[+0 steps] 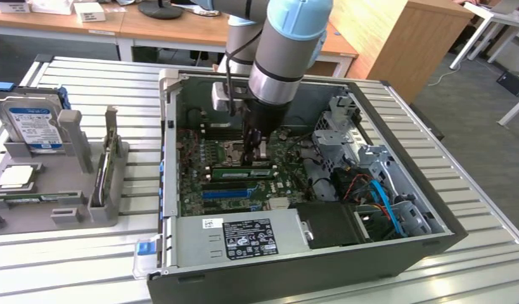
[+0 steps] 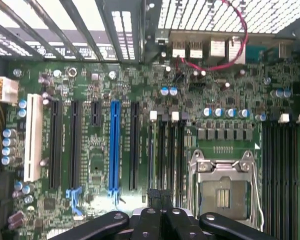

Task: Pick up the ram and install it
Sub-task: 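Press down the ram until it locks into place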

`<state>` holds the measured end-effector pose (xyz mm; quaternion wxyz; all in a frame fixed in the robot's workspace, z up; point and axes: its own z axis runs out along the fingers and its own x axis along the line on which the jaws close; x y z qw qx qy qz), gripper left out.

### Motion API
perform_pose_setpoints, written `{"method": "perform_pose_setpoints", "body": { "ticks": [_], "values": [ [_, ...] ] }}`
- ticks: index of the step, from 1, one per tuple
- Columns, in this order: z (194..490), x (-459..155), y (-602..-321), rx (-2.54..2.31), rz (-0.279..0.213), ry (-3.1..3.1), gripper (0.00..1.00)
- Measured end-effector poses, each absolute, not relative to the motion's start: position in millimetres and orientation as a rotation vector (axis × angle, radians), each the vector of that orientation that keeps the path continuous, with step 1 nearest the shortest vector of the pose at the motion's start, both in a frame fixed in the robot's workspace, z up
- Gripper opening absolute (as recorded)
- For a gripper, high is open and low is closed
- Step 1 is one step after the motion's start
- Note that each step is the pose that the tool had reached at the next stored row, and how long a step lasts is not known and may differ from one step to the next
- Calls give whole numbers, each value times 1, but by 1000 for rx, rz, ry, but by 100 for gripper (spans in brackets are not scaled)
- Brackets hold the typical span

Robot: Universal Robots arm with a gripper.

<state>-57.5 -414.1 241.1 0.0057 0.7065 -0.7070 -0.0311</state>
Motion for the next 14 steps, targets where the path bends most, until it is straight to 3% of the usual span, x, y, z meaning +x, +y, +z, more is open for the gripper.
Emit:
{"method": "perform_pose_setpoints", "body": {
  "ticks": [14],
  "values": [
    [241,-69,-414,2211,-97,-2213,11]
  ]
}}
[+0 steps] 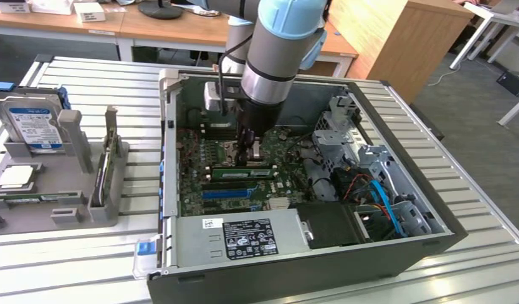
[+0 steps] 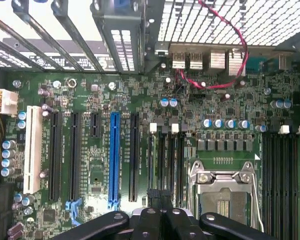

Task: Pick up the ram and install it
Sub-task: 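Press down the ram until it locks into place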

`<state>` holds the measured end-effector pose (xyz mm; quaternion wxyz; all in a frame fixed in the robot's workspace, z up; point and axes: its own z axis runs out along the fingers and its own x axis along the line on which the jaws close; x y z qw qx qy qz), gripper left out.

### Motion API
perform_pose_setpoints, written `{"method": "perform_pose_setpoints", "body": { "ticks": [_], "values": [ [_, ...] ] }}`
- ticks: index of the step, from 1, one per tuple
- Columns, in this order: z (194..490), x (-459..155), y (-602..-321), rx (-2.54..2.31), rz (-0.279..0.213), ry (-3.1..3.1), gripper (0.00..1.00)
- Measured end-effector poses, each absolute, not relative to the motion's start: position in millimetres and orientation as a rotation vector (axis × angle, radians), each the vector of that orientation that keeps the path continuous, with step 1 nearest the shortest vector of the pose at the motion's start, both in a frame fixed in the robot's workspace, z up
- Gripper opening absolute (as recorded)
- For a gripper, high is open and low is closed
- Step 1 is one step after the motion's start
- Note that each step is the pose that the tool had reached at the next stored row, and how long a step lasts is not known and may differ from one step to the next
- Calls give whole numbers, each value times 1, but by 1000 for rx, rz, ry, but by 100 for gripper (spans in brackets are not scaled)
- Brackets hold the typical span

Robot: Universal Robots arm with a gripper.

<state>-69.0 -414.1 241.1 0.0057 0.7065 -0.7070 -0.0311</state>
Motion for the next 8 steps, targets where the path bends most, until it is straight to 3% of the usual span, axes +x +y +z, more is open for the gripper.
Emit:
{"method": "perform_pose_setpoints", "body": {
  "ticks": [8],
  "values": [
    [241,-80,-414,2211,-98,-2213,11]
  ]
}}
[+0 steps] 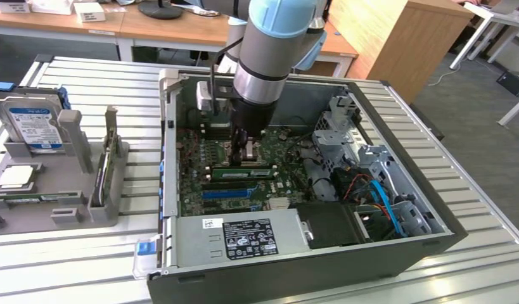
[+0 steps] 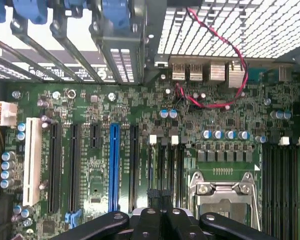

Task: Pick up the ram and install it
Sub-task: 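Press down the ram until it locks into place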

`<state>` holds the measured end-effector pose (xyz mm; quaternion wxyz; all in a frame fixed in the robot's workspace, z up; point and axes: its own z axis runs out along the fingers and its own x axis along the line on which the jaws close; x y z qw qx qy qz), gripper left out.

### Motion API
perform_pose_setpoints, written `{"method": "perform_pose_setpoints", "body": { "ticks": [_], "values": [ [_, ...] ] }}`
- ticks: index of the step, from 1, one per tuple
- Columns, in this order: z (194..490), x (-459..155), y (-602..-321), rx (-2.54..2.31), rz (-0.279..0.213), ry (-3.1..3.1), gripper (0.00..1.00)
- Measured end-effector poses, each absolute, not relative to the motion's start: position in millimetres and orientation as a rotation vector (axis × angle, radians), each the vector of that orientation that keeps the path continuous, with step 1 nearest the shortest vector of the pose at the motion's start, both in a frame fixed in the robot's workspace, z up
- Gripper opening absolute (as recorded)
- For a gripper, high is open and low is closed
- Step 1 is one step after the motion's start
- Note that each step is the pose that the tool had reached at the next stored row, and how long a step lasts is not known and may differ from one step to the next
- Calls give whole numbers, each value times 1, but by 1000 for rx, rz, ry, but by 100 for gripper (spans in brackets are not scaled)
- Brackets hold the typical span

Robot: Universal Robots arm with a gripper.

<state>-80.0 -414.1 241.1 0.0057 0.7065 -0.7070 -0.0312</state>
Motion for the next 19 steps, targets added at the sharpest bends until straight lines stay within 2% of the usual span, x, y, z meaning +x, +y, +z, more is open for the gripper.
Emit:
{"method": "perform_pose_setpoints", "body": {
  "ticks": [19],
  "values": [
    [241,-80,-415,2211,-97,-2213,11]
  ]
}}
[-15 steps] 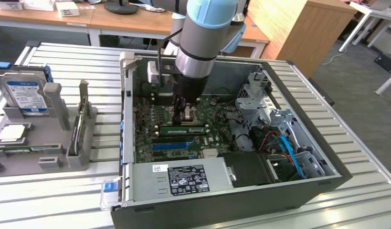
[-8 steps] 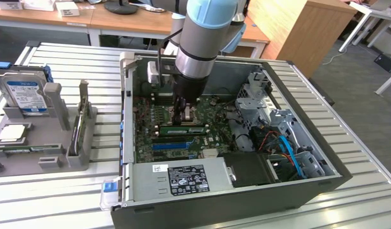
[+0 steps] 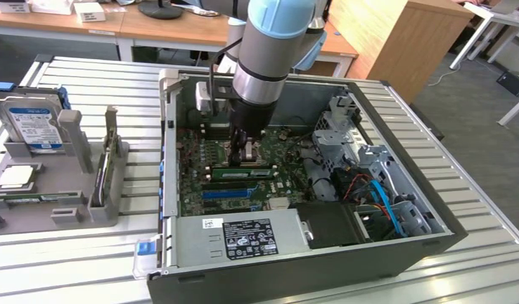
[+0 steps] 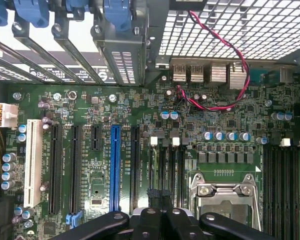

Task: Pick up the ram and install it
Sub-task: 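Press down the ram until it locks into place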

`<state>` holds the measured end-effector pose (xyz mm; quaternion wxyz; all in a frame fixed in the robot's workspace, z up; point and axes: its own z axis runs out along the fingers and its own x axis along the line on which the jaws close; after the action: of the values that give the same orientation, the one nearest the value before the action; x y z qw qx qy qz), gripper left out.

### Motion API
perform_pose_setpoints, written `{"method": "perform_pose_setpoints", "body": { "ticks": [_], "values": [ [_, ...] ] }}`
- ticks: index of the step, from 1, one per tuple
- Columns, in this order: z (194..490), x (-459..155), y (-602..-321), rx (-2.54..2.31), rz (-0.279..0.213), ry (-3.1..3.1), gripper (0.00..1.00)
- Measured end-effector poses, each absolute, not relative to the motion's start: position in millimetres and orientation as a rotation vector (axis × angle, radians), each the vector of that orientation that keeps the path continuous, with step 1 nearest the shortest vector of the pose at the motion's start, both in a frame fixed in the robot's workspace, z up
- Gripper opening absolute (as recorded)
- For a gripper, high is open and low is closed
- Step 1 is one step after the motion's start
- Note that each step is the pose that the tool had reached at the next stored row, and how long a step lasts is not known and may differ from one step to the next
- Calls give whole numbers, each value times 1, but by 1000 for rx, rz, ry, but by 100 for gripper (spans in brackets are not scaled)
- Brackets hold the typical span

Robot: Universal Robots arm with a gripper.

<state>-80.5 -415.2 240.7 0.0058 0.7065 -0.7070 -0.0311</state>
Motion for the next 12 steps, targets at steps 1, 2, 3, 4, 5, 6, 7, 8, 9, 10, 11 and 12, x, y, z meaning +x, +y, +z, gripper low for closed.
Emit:
{"method": "perform_pose_setpoints", "body": {
  "ticks": [1,2,3,4,5,6,7,8,9,10,11,12],
  "values": [
    [241,-80,-415,2211,-97,-2213,11],
    [241,-80,-415,2211,-97,-2213,11],
    [241,-80,-415,2211,-97,-2213,11],
    [241,-80,-415,2211,-97,-2213,11],
    [241,-80,-415,2211,-97,-2213,11],
    [240,-80,-415,2212,-98,-2213,11],
    [240,-80,-415,2212,-98,-2213,11],
    [239,-80,-415,2212,-98,-2213,11],
    [238,-80,-415,2211,-97,-2213,11],
    [238,-80,-415,2211,-97,-2213,11],
    [237,-80,-415,2211,-97,-2213,11],
    [237,-80,-415,2211,-97,-2213,11]
  ]
}}
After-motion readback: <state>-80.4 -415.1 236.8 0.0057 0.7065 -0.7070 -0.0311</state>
